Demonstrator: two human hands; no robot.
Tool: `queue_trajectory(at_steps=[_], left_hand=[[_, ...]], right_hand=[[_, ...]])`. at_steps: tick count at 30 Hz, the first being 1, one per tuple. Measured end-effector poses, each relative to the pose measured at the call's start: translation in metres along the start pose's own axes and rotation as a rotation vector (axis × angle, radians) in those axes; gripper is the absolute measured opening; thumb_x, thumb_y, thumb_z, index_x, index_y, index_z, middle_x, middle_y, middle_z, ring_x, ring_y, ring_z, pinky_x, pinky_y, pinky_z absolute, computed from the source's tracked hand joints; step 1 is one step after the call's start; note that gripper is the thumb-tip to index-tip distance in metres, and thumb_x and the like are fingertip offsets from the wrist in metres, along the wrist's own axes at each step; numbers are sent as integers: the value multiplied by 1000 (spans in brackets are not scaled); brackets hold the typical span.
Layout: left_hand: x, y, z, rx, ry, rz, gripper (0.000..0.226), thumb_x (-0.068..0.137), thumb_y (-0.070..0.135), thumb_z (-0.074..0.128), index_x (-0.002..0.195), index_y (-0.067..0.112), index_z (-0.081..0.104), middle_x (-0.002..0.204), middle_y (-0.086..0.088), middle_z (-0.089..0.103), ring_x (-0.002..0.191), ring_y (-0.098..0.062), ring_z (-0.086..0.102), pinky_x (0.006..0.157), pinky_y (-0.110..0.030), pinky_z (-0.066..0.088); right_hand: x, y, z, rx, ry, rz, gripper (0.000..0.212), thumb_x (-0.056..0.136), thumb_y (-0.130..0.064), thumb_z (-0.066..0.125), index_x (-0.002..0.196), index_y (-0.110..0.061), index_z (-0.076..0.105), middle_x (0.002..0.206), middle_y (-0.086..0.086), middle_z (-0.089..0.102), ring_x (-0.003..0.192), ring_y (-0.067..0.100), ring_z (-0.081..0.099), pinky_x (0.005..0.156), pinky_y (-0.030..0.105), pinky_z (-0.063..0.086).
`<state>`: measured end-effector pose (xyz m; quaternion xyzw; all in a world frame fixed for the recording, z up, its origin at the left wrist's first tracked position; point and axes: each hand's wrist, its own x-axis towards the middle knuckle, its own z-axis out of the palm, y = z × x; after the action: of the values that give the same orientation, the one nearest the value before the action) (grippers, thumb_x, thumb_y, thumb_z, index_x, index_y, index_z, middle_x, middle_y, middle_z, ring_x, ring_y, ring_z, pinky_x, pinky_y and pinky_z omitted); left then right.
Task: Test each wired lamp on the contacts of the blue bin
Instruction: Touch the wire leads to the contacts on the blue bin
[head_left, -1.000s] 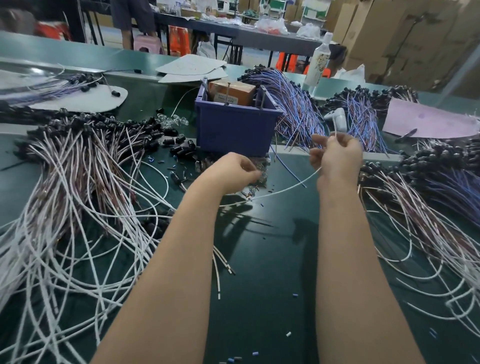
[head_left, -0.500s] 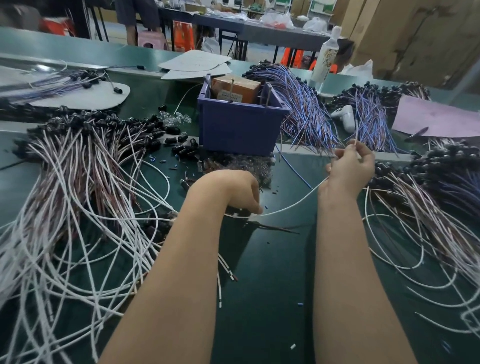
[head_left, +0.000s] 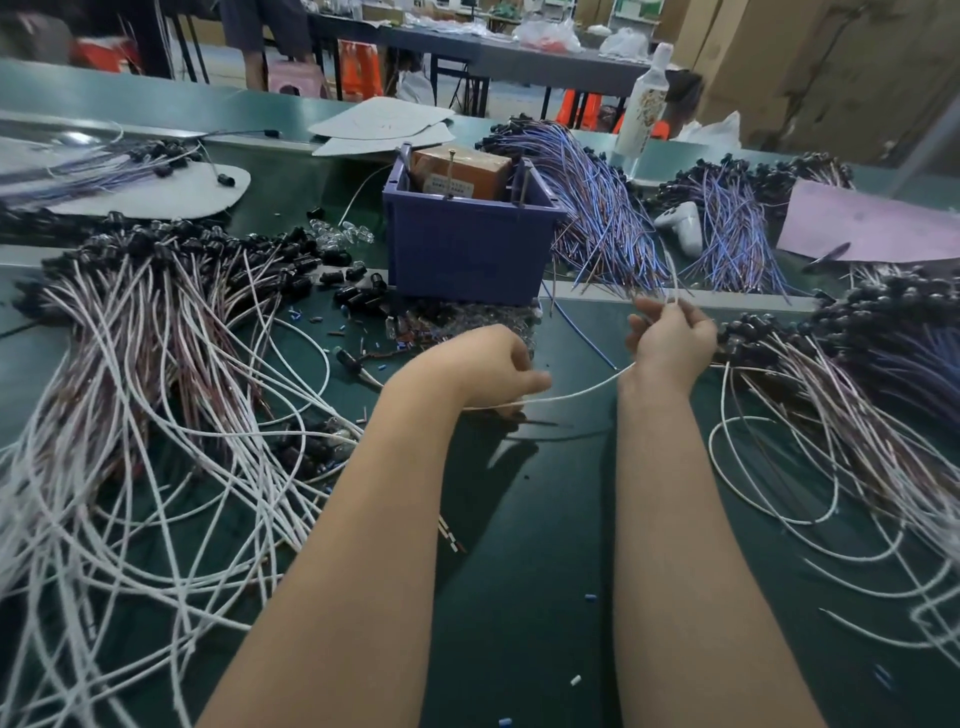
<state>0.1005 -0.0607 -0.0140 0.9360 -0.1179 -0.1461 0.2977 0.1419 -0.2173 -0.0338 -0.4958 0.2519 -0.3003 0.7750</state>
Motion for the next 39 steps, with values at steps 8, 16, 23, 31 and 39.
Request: queue_trajectory(at_steps=[8,16,23,31,39], left_hand=[[-2,7,7,264,-202,-43,26,84,33,69,101,13,66,109,-3,66,85,-21,66,76,-31,51],[-14,13,4,288,-255,11,40,83,54,62,107,22,61,111,3,62,98,-18,57,79,-27,40],[-9,19,21,383,-201,50,19,87,26,65,102,14,65,112,-5,63,98,-26,59,82,-32,49],[-3,3,9,-111,9,38,8,97,13,45,89,11,49,81,-3,68,69,-17,62,59,-29,51],[6,-14,-4,-775,170,-130,28,98,18,50,77,11,66,67,0,54,58,-9,48,56,-19,47]], right_hand=[[4,7,-5,98,68,65,23,96,-2,36,82,-19,42,65,3,53,41,9,35,39,18,28],[3,8,-3,124,82,82,21,96,-1,32,86,-18,41,64,3,52,42,9,36,40,18,29],[4,6,-4,147,97,117,27,94,1,28,84,-21,40,65,3,54,45,9,42,41,18,33],[1,3,-6,207,72,106,25,96,0,31,84,-19,40,65,4,51,42,9,35,38,18,27],[4,-4,-6,202,83,87,21,100,-7,35,83,-19,41,60,1,44,39,8,30,37,18,23]])
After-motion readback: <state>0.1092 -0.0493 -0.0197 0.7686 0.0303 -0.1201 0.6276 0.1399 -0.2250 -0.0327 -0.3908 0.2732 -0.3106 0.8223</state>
